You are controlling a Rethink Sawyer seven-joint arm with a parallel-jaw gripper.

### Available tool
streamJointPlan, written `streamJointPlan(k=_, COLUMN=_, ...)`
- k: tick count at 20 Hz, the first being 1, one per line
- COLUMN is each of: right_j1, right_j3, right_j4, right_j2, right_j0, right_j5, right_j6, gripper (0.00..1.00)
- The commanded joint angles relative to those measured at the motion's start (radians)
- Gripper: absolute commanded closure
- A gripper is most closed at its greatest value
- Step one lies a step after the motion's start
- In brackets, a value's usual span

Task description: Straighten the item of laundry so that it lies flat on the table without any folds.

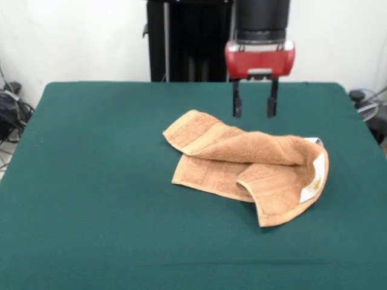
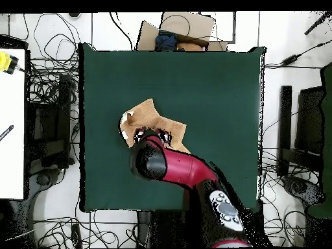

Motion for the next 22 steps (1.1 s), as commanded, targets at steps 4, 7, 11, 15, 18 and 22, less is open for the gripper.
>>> streamJointPlan(k=4, right_j1=0.328, right_j3=-0.163, right_j4=-0.104, right_j2=0.182, right_j0=-0.131, right_j5=-0.105, right_j6=0.101, gripper=0.0)
streamJointPlan(k=7, right_j1=0.335, right_j3=-0.167, right_j4=-0.115, right_j2=0.18, right_j0=-0.13, right_j5=-0.121, right_j6=0.124, gripper=0.0)
streamJointPlan(k=11, right_j1=0.358, right_j3=-0.21, right_j4=-0.114, right_j2=0.175, right_j0=-0.122, right_j5=-0.12, right_j6=0.129, gripper=0.0)
streamJointPlan(k=15, right_j1=0.407, right_j3=-0.272, right_j4=-0.122, right_j2=0.175, right_j0=-0.119, right_j5=-0.122, right_j6=0.117, gripper=0.0)
streamJointPlan(k=18, right_j1=0.418, right_j3=-0.276, right_j4=-0.132, right_j2=0.178, right_j0=-0.124, right_j5=-0.129, right_j6=0.125, gripper=0.0)
streamJointPlan(k=22, right_j1=0.426, right_j3=-0.273, right_j4=-0.135, right_j2=0.173, right_j0=-0.116, right_j5=-0.133, right_j6=0.137, gripper=0.0)
